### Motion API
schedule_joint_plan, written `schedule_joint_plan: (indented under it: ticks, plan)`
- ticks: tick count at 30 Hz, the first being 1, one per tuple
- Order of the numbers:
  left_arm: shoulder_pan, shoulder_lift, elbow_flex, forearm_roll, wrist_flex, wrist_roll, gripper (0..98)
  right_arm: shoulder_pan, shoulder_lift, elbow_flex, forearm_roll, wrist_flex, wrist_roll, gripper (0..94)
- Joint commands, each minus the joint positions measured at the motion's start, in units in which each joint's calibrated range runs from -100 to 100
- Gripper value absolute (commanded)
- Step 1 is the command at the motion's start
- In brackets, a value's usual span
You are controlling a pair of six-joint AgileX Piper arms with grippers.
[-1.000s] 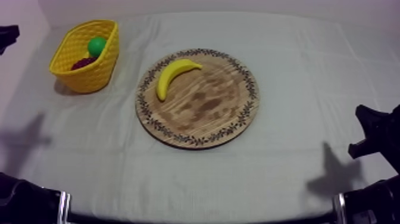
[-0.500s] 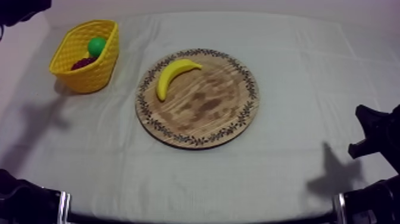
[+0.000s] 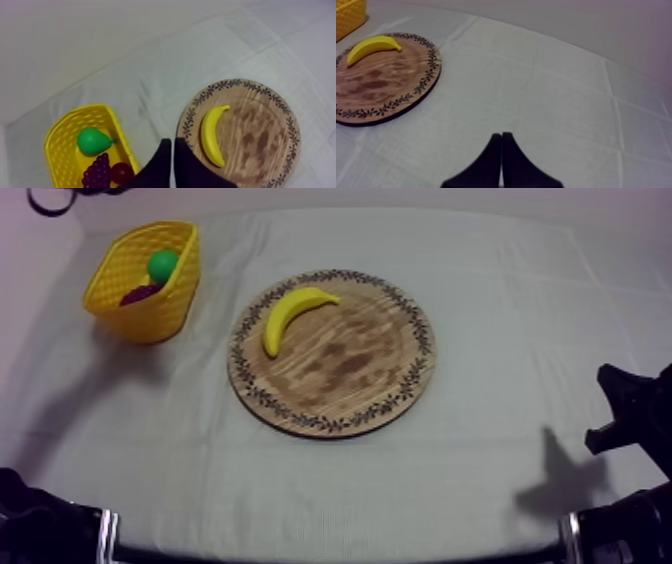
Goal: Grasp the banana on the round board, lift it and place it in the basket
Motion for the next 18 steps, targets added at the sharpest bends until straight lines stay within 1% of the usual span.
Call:
schedule_joint_plan:
  ticks: [1,12,18]
  plan:
    - [0.64,3.02,-0.96,0.27,0.02,-0.08,0.0,0.01,0.0,-0.05,-0.01,-0.01,0.01,0.3]
    - [3.3,15.18,-5.08,0.11,1.05,0.46,0.0,0.08,0.0,-0.05,-0.01,-0.01,0.01,0.3]
    - [3.96,21.37,-5.23,0.25,1.13,0.54,0.0,0.09,0.0,-0.05,-0.01,-0.01,0.01,0.3]
